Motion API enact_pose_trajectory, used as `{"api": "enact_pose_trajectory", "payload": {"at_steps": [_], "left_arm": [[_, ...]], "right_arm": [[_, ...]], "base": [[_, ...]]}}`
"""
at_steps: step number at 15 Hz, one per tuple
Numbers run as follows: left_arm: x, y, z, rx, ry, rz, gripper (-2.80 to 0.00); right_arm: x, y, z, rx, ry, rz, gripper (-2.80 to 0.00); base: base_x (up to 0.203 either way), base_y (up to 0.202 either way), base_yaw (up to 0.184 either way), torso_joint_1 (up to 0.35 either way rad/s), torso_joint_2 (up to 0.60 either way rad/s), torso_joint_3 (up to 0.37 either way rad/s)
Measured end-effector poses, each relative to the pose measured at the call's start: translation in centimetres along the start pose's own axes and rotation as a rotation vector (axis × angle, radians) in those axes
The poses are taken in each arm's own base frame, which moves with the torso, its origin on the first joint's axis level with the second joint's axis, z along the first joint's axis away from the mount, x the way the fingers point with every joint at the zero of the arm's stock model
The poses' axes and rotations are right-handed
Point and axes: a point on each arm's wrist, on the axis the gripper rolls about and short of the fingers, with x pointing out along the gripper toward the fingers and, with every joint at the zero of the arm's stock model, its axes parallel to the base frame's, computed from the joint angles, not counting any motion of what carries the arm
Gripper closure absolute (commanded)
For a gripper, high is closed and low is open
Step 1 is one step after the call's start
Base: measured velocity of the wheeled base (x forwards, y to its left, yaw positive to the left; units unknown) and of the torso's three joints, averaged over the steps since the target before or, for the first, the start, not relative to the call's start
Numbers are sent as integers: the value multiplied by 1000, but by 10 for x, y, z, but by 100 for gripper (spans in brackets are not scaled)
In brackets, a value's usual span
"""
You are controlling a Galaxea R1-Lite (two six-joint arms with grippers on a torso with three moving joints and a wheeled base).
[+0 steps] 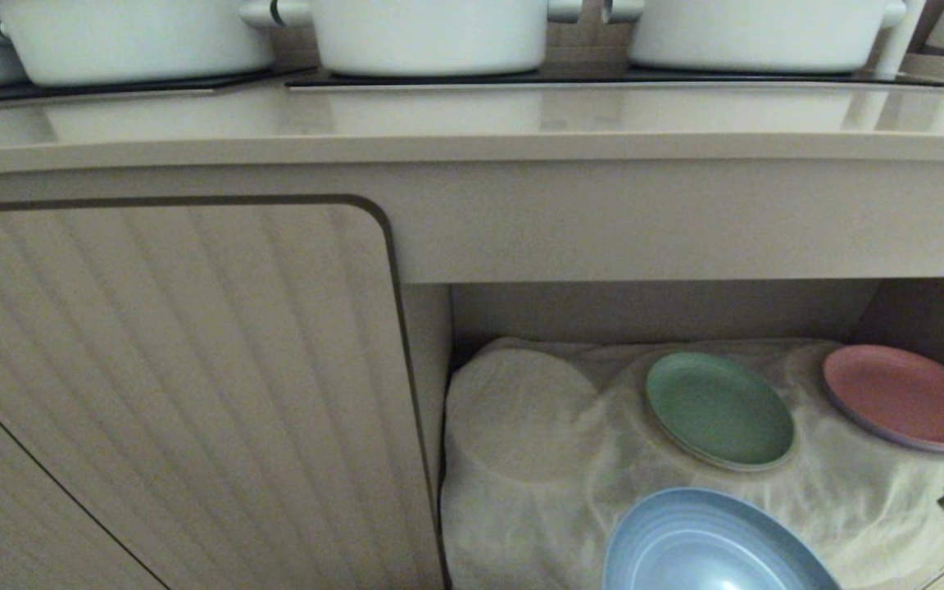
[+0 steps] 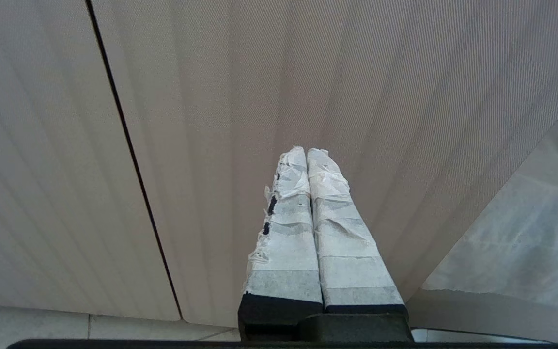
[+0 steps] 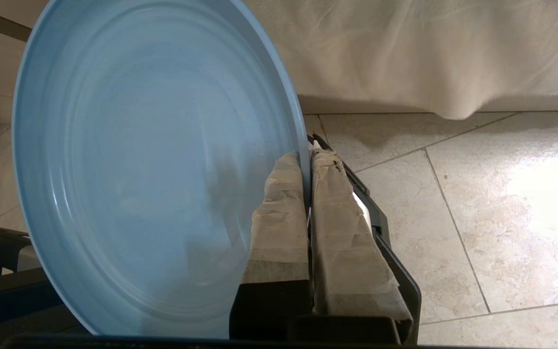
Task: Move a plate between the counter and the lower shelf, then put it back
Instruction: Put the plate
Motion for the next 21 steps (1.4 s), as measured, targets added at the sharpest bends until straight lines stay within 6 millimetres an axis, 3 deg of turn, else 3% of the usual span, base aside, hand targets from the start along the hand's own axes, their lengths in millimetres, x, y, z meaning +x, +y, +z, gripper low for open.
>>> {"api": "enact_pose_trajectory", "payload": {"at_steps": [8,21], "left_arm": [[0,0,0,4,0,0,0],[0,0,0,4,0,-3,0]], "right_arm": [[0,0,0,0,-2,1,0],[0,-1,-2,-1,2,-1,0]], "base": [[0,-13,3,0,1,1],[0,-190,2,2,3,3]]}}
